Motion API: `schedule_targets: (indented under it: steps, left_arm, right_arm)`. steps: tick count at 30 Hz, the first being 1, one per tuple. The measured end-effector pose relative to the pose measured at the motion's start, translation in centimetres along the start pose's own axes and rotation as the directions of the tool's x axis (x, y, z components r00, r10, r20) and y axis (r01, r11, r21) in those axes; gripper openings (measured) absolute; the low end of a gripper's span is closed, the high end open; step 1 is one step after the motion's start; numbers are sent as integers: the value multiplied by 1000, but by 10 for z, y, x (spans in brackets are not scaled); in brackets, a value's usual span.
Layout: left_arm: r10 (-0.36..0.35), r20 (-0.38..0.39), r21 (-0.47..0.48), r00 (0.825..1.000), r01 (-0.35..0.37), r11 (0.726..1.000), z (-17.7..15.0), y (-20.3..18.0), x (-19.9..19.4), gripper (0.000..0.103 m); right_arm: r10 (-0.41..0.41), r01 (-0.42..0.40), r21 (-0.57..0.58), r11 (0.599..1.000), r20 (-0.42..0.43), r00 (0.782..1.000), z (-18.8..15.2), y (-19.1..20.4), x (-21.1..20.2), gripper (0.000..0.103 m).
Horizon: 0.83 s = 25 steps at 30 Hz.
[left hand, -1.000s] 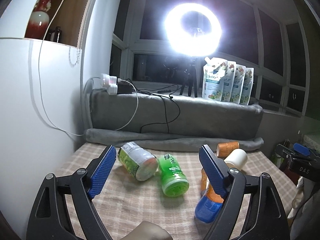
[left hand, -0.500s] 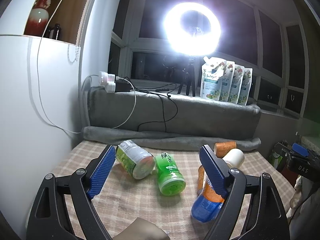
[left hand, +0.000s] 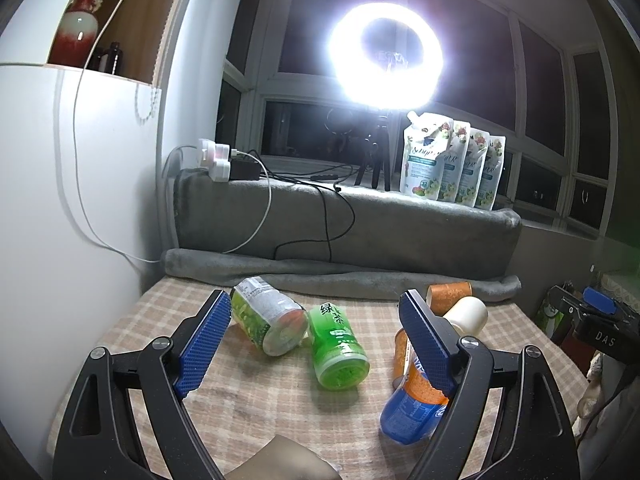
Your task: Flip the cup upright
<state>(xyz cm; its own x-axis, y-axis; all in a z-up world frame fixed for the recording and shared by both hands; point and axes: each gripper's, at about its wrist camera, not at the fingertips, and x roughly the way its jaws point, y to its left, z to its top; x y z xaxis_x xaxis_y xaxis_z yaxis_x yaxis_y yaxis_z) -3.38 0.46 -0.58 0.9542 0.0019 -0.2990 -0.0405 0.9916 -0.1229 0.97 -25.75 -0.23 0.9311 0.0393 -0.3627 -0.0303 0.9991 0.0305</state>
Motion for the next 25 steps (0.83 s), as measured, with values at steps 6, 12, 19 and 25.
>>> schedule_targets:
  steps: [6, 12, 19, 25]
  left_arm:
    - [-1, -2, 0, 1000, 1, 1000, -1, -1, 0, 86]
    - [-4, -2, -4, 1000, 4, 1000, -1, -1, 0, 86]
    - [3, 9, 1, 1000, -3, 1000, -1, -3, -1, 86]
    - [-3, 7, 0, 1000, 3, 1000, 1, -4, -1, 86]
  right_arm:
    - [-1, 1, 1, 1000, -2, 1000, 0, 0, 0, 103]
    - [-2, 2, 0, 1000, -2, 1000, 0, 0, 0, 103]
    - [-2, 2, 1, 1000, -1, 1000, 0, 1, 0, 103]
    - [-1, 1, 1, 1000, -3, 1000, 0, 1, 0, 103]
